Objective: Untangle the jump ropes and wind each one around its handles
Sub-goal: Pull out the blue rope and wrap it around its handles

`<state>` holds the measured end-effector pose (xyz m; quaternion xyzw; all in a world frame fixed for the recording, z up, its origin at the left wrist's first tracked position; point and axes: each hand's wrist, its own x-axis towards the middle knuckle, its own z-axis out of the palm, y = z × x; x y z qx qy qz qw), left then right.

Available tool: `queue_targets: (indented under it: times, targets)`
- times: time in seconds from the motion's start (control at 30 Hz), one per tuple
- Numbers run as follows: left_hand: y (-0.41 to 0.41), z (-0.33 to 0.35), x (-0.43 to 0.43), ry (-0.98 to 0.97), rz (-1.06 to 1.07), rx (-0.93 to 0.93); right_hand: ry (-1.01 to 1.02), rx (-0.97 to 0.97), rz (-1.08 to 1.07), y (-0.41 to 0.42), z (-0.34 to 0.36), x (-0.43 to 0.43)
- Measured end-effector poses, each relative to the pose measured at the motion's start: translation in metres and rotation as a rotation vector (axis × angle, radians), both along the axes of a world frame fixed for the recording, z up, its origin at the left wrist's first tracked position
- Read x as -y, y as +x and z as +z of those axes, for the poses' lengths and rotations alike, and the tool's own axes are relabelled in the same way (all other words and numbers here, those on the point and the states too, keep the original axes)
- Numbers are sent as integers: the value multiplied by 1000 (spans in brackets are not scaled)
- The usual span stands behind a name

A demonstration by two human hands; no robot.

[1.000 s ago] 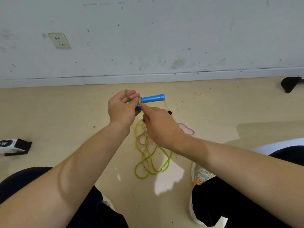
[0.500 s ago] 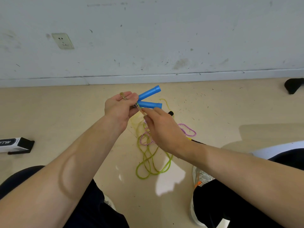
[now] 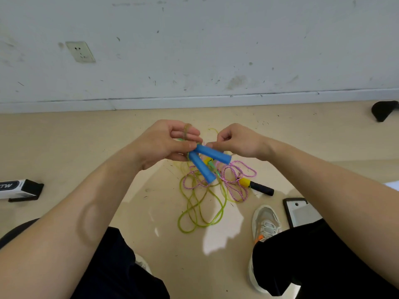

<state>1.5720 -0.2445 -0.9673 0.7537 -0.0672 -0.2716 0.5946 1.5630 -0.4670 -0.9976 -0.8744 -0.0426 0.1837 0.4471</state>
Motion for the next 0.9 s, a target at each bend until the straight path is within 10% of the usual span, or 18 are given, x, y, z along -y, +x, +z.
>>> queue_targets:
  times: [0.17,0.4,0.6,0.9]
  targets:
    - [-4,-16,9,288,-121,384,153,-182,-40,-2,8,-5]
    - [5,-33,13,370,252,706,440,-228,-239,-21,23,-37]
    - [1,-33,22,182,507,620,417,-127,-269,-40,14,-61]
    - [-6,-28,27,-86,662,140,-261,380,-4,-37,-1,-62]
